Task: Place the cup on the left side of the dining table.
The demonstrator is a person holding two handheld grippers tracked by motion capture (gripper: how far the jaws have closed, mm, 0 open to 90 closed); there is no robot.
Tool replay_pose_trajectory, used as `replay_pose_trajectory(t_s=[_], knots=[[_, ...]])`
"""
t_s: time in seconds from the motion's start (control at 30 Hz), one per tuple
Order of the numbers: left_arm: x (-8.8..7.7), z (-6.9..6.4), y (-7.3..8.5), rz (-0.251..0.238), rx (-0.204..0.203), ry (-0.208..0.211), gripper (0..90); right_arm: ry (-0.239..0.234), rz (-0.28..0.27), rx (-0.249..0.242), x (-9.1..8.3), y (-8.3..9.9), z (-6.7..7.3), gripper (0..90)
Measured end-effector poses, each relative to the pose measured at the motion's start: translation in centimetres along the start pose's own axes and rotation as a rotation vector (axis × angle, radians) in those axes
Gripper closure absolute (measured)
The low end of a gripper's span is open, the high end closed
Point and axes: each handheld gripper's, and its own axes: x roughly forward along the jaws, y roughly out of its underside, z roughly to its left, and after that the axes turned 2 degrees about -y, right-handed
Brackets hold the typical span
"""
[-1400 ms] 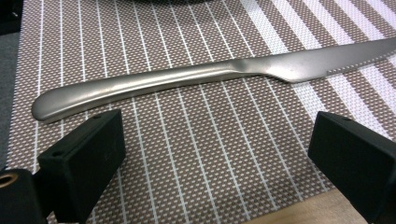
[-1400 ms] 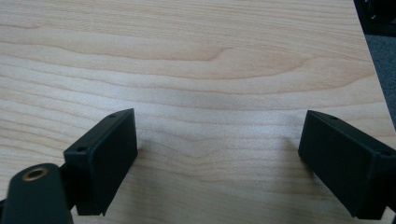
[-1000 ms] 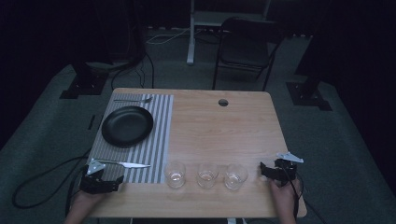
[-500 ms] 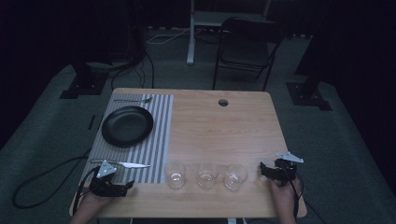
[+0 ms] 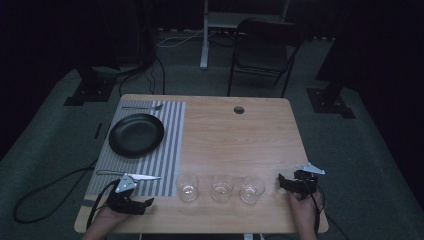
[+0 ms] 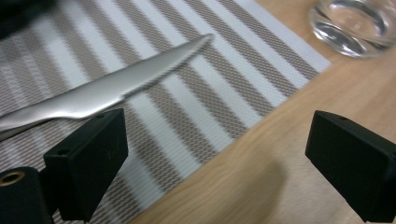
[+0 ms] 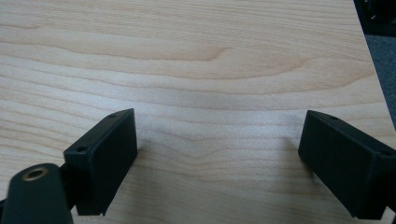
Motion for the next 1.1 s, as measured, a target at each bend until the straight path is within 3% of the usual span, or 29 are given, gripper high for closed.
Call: replay_pose_trajectory(t_s=[0.37, 0.6, 1.1], knots=[[0.8, -1.7, -1.2, -0.023, 0.043, 0.063, 6.3, 0.0, 0.0, 0.0, 0.0, 0.0, 0.0, 11.2], [1.6, -3.0, -1.9, -0.034, 0.069, 0.136, 6.3, 0.0, 0.0, 0.0, 0.0, 0.0, 0.0, 11.2], [3.4, -5.6, -3.5, -0.075, 0.112, 0.181, 7.6, 0.0, 0.0, 0.0, 0.0, 0.0, 0.0, 11.2]])
